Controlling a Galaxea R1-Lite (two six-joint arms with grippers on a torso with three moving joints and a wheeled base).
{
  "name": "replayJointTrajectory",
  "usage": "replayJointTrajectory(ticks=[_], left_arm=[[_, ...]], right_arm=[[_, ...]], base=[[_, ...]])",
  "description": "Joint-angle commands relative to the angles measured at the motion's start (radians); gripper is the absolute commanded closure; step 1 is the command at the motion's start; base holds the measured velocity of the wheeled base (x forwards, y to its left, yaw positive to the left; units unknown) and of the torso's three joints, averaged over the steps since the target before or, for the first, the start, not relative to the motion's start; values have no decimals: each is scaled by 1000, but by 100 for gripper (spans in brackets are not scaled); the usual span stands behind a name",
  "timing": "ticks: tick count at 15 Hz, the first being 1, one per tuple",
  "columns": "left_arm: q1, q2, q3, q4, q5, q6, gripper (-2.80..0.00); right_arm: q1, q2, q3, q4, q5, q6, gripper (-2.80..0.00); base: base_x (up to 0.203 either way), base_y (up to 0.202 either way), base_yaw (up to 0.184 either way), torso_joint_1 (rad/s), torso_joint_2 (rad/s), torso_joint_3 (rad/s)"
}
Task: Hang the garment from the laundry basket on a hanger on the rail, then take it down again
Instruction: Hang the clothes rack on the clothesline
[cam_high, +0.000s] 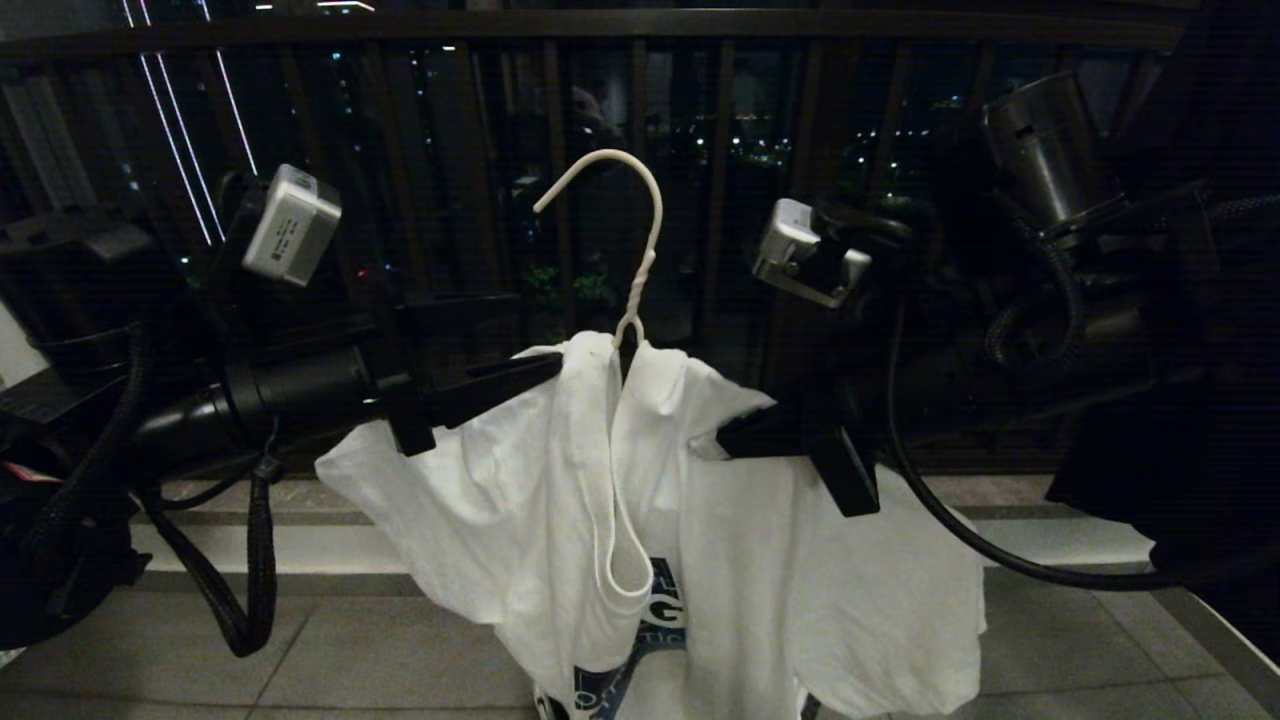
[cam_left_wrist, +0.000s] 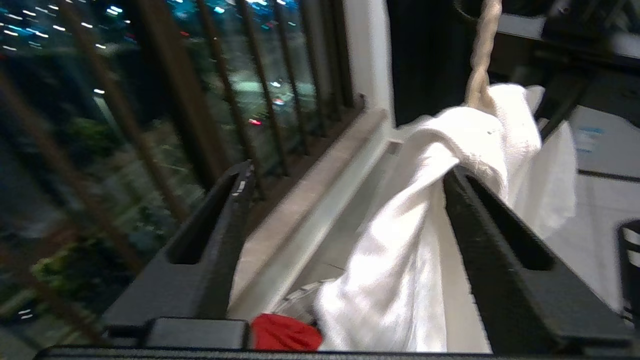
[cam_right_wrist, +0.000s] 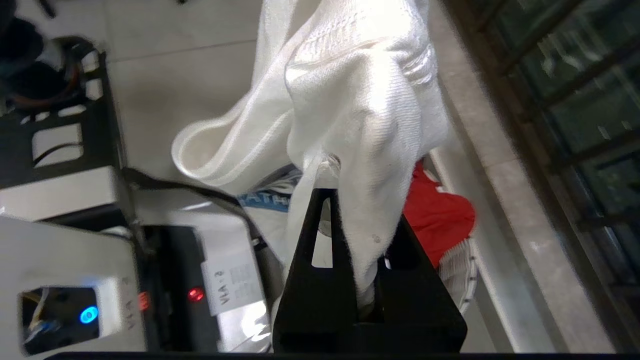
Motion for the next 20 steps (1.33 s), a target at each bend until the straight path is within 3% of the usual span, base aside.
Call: replayJointTrajectory(ticks=[1,6,7,12,14,18,20], left_arm=[[8,-7,-2,-3,-5,1,-280],[57,-10,-32,-6,-5,-8,-280],[74,-13,-37,-8,-5,-11,0],[80,-100,-3,-4,-6,-30,0],[80,-154,22,-4,2,-69,0],[121,-237,129,-5,38,-152,0],[149,-329,205,4,49,-182,0]], right_arm=[[-28,-4,1,-5,5,-2,0],[-58,-34,1,-6,5,1,0],[-63,-43,2,-6,5,1,0],[-66,-50,-3,-12,-4,1,0],[-78,-59,-6,-12,-22,3,0],[-205,-79,10,-15,-28,41,0],[-230,-128,92,-45,-23,67,0]], base=[[0,0,0,0,0,0],[0,0,0,0,0,0],[0,0,0,0,0,0],[0,0,0,0,0,0],[0,0,0,0,0,0],[0,0,0,0,0,0],[0,0,0,0,0,0]])
